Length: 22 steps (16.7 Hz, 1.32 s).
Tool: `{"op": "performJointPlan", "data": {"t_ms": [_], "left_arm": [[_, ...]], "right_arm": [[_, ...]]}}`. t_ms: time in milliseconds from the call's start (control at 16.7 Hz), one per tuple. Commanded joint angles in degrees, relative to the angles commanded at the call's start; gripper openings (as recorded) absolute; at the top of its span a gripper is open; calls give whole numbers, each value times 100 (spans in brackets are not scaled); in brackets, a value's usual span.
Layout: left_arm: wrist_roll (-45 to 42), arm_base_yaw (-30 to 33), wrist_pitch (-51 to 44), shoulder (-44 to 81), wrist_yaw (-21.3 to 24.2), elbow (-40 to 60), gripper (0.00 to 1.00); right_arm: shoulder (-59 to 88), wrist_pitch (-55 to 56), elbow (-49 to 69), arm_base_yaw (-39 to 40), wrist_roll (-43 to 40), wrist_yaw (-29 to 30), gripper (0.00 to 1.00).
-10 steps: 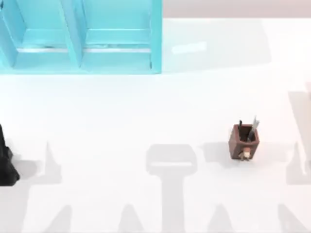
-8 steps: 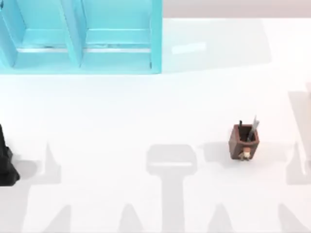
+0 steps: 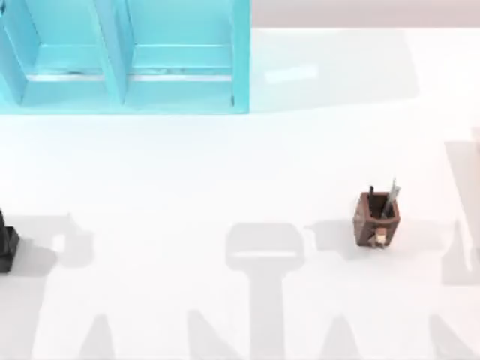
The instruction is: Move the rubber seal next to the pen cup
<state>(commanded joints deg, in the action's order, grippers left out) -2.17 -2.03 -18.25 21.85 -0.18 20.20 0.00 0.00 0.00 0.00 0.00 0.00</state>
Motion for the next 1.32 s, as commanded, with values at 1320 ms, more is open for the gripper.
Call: {"op": "performJointPlan", "data": {"t_ms": [1320], "left_arm": [[-639,-526,-5488,7533,20,6008,100]], "right_arm": [[0,0,0,0,0,0,100]]}}
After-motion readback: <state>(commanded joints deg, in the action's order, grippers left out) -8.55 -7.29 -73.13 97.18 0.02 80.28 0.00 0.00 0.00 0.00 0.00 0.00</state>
